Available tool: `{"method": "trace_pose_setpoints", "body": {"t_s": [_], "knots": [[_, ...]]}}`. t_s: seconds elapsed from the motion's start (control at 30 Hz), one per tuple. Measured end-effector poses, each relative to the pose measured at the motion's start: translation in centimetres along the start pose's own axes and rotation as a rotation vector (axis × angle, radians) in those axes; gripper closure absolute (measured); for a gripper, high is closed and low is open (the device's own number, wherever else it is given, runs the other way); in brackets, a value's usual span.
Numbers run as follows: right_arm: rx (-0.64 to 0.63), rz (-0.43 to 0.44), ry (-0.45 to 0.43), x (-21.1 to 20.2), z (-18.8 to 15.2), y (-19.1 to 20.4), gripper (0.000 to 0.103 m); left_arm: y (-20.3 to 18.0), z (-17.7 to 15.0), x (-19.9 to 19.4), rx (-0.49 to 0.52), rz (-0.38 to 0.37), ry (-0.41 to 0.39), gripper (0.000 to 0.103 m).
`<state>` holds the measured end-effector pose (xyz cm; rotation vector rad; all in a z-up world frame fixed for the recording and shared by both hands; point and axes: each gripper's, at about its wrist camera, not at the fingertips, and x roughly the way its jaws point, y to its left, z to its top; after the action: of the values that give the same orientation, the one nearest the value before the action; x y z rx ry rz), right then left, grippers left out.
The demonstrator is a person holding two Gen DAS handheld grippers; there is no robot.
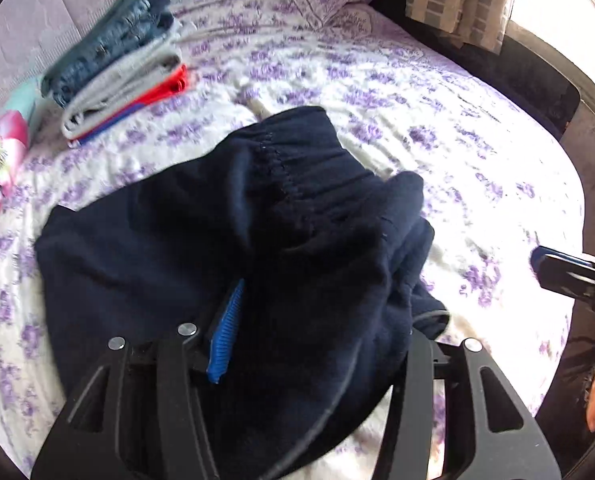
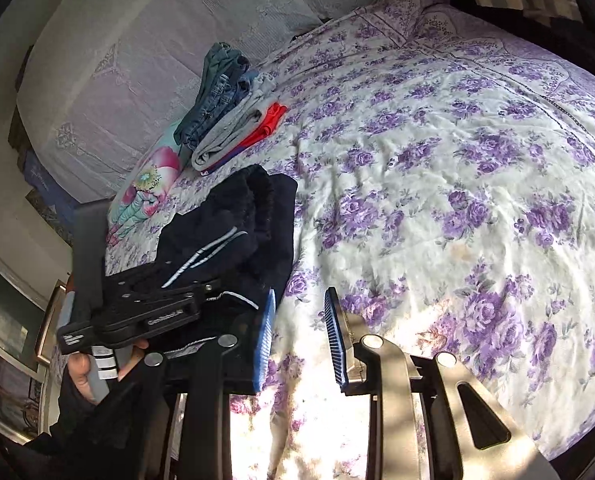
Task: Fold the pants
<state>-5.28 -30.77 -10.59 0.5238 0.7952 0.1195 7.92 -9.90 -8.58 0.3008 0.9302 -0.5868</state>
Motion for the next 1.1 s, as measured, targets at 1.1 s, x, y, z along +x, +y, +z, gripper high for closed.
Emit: {"method": "trace_pose_setpoints", "body": {"t_s": [1.1], "knots": [[-0.058,0.009,-0.074,-2.2,3.8,3.5,0.059,-2.3,7.1,0.7,0.002,0.220,0.372,0.030]]}}
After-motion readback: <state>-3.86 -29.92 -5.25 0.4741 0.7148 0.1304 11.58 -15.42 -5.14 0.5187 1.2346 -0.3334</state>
